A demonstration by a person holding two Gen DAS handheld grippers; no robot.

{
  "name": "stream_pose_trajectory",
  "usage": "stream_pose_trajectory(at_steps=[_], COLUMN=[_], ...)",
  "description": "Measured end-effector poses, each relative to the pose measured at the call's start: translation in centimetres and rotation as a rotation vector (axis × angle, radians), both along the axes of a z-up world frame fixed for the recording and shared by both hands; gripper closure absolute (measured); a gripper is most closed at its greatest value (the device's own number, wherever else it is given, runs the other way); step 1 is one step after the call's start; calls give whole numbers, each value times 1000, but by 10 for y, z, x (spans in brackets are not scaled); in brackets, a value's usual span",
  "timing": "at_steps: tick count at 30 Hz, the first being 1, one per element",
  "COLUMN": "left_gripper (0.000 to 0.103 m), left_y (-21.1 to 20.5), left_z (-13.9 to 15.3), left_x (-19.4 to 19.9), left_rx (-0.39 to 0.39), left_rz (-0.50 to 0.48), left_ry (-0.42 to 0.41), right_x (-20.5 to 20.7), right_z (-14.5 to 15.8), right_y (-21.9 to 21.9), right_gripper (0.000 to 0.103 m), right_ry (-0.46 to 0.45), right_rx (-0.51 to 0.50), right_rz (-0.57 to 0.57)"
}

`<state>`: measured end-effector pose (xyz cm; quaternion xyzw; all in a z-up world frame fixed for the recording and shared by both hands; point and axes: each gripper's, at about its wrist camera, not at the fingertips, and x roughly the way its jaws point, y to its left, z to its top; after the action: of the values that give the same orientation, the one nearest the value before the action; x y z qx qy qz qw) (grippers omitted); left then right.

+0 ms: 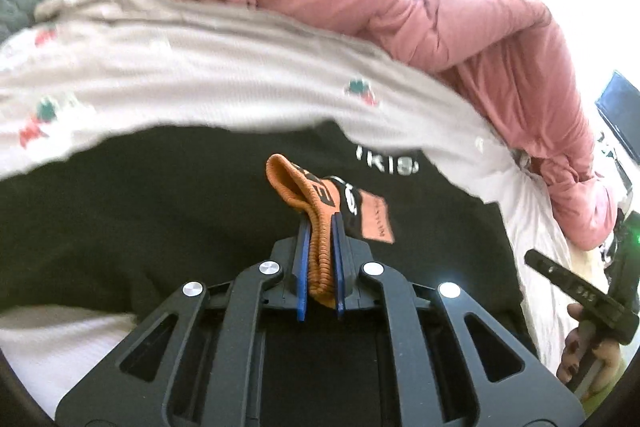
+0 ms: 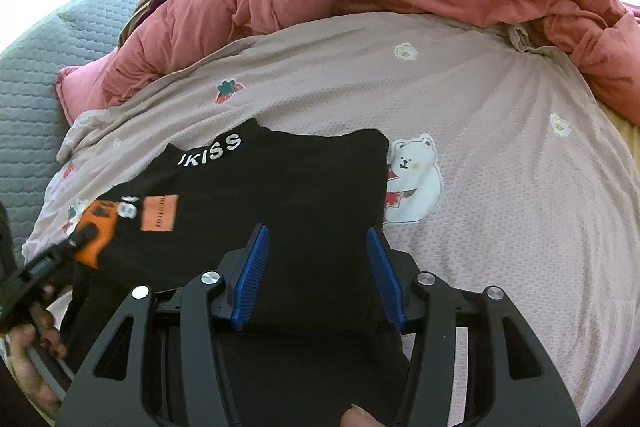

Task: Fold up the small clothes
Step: 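Grasp the folded orange cuff with the left tool, then lay the cuff flat on the shirt body and open the left tool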

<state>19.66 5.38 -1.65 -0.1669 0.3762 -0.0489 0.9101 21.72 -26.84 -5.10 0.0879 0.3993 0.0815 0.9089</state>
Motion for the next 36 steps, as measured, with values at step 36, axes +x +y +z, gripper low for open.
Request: stream_pose_trajectory(at_steps=[36], left_gripper=[72], left_y=[22], left_z=[-50], left_x=[-1], left_rx=[86], left_rz=[14], left_ry=[209], right_x=[9], right_z=[-49], right_y=[58], right_gripper=[38], right_ry=[117], right_rx=[-223], right_rz=[139])
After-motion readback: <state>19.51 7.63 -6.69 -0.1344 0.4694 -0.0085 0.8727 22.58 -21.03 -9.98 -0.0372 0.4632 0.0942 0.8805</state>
